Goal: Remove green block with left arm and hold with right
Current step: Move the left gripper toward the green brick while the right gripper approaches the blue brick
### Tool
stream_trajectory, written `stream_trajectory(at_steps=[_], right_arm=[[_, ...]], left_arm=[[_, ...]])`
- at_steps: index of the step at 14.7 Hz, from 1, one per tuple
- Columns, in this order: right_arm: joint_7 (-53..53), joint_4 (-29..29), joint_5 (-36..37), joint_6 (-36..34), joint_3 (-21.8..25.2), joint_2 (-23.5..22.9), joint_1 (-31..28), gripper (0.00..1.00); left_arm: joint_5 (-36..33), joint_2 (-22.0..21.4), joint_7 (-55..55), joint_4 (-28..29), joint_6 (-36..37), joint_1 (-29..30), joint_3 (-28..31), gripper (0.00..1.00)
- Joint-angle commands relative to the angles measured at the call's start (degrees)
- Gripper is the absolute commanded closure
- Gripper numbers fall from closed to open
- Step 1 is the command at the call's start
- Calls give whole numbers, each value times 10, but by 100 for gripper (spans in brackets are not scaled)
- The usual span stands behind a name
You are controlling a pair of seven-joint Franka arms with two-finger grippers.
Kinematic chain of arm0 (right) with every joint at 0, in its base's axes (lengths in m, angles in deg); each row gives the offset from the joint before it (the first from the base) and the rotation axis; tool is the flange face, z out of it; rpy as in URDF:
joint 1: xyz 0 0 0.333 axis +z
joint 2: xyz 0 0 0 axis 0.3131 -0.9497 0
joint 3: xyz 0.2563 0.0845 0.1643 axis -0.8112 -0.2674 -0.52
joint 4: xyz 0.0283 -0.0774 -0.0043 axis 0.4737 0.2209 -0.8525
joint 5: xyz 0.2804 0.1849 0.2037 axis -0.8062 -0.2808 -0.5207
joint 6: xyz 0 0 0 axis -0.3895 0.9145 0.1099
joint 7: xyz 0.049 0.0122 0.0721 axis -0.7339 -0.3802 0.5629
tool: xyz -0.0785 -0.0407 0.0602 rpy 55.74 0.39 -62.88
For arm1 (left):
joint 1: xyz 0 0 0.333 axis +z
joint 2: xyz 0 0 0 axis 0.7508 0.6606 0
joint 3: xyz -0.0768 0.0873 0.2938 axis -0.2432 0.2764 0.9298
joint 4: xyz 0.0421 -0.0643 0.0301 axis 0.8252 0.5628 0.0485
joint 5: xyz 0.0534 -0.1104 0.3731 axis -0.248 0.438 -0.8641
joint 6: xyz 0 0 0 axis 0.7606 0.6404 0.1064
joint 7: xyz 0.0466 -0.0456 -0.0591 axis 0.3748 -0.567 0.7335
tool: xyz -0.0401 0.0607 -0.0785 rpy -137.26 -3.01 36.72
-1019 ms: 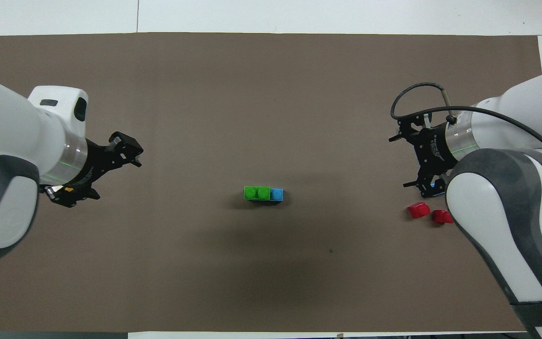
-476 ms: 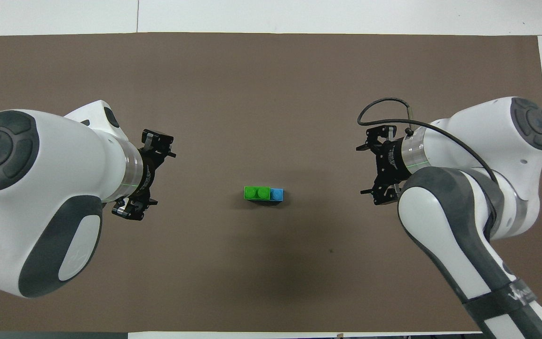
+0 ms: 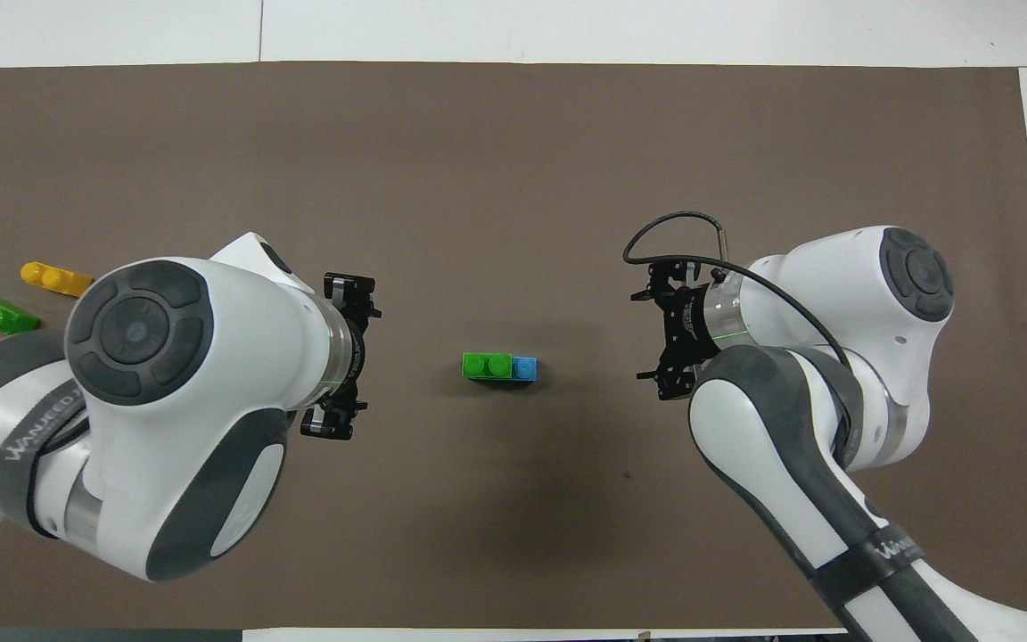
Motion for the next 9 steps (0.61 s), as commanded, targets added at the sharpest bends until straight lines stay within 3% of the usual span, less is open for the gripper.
stream_trajectory(at_steps=[1, 3, 9], right_arm=[[4, 35, -24, 49, 0, 5, 32, 0], [18, 55, -32, 93, 0, 4, 55, 0], [20, 64, -48, 136, 0, -26, 88, 0]], left_arm=[[8, 9, 57, 25, -50, -29, 10, 0], [8, 20, 86, 40, -82, -37, 10, 0], [7, 78, 132, 48, -149, -64, 10, 0]])
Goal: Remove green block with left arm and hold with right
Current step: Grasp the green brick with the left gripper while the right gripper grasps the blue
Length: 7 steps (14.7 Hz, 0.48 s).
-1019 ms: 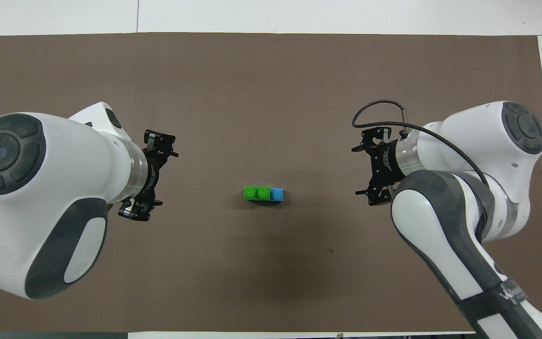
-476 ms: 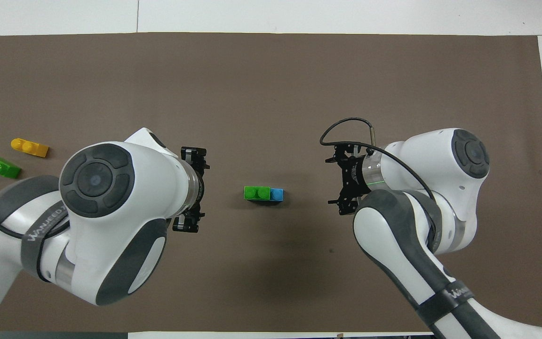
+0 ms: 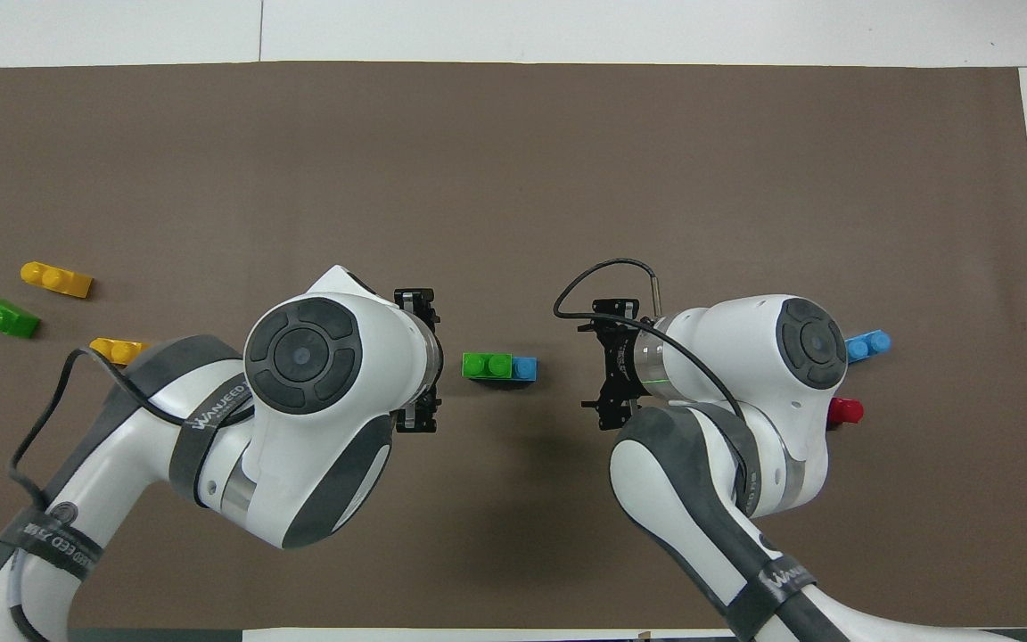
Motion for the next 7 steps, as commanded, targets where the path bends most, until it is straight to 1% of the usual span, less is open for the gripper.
stream_trajectory(at_steps=[1, 2, 3, 5, 7], right_arm=[[4, 7, -15, 26, 0, -17, 11, 0], [4, 7, -15, 41, 0, -23, 12, 0], [4, 5, -15, 51, -1, -28, 15, 0], [0, 1, -39, 64, -1, -43, 27, 0], [-1, 1, -44, 85, -1, -54, 34, 0]], left_arm=[[7, 24, 15, 9, -39, -17, 10, 0], [7, 34, 24, 9, -48, -19, 10, 0], [7, 36, 25, 9, -49, -22, 10, 0], [7, 37, 28, 14, -49, -23, 10, 0], [7, 38, 49, 28, -65, -24, 10, 0]])
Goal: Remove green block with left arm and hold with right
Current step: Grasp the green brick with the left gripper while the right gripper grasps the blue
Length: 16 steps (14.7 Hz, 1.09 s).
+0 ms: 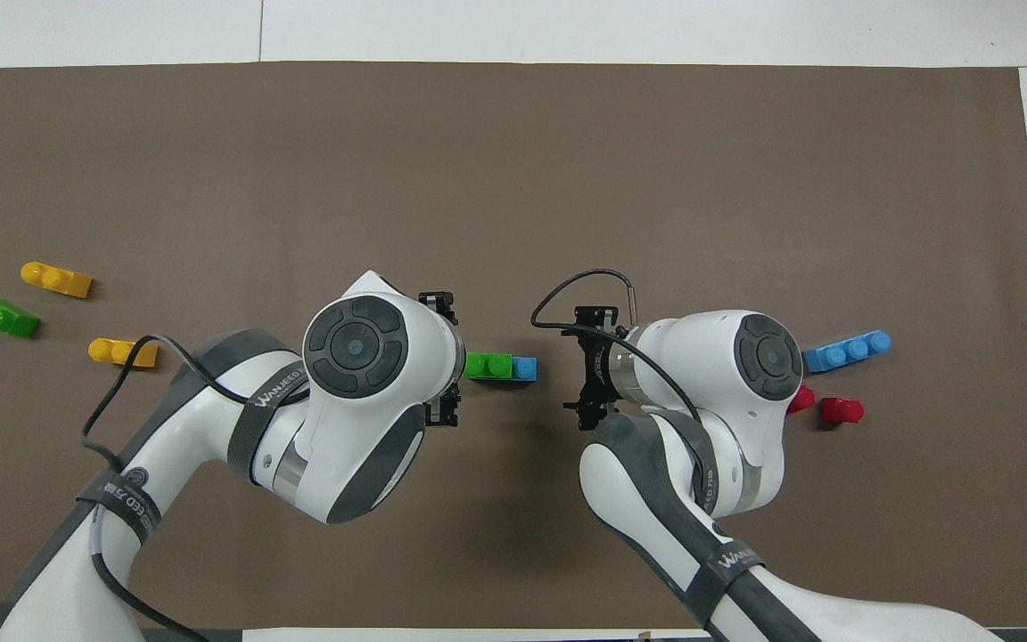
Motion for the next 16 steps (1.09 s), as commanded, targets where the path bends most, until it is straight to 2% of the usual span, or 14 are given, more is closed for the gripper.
stream_trajectory(at_steps=[1, 5, 10, 16], right_arm=[[-3, -3, -18, 26, 0, -18, 20, 0], [-3, -6, -20, 44, 0, -42, 36, 0], [-4, -20, -29, 57, 0, -65, 47, 0], [-3, -27, -29, 60, 0, -80, 55, 0]], left_arm=[[7, -3, 28, 29, -37, -17, 10, 0], [6, 10, 40, 30, -67, -25, 10, 0], [2, 47, 42, 23, -80, -32, 11, 0], [-3, 51, 42, 21, -77, -33, 11, 0]])
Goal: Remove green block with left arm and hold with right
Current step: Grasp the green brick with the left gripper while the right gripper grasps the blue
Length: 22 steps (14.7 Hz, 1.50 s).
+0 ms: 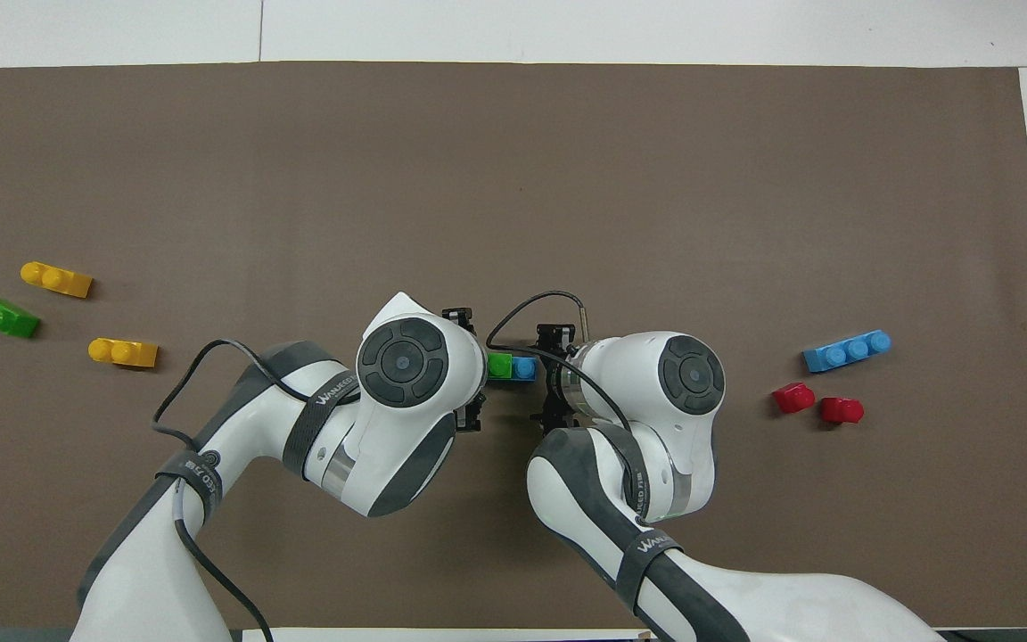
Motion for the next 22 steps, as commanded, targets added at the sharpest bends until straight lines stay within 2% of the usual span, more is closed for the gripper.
stream_trajectory(at_steps=[1, 4, 7, 8, 10, 13, 17, 18, 19, 20, 21, 22], right_arm=[[-3, -10, -15, 9, 0, -11, 4, 0], [-3, -16, -18, 8, 0, -13, 5, 0], [-3, -15, -20, 16, 0, -15, 5, 16], [-3, -15, -20, 16, 0, -15, 5, 30], [-3, -15, -24, 15, 0, -15, 3, 63], [-5, -15, -38, 15, 0, -15, 3, 98], [-29, -14, -41, 12, 0, -15, 3, 100], [-28, -14, -41, 10, 0, -14, 3, 100], [-28, -14, -41, 10, 0, -14, 2, 100], [-29, -14, -41, 10, 0, -14, 1, 100], [-28, -14, -41, 10, 0, -14, 1, 100], [-28, -14, -42, 9, 0, -14, 1, 100]], left_arm=[[-3, -1, 9, -2, -2, -12, 11, 0], [-4, -1, 9, -9, 6, -12, 11, 1], [-10, -1, 9, -12, 8, -13, 11, 6], [-10, 0, 9, -12, 8, -13, 11, 6], [-10, 0, 9, -12, 8, -13, 11, 6], [-11, 0, 8, -12, 7, -13, 11, 7], [-15, 0, 8, -12, 8, -13, 11, 11], [-18, -1, 8, -12, 9, -13, 10, 15], [-18, -1, 7, -12, 10, -14, 11, 23], [-21, -1, 7, -12, 10, -14, 10, 39], [-24, -1, 7, -12, 10, -14, 10, 59], [-27, -2, 5, -12, 10, -18, 10, 87]])
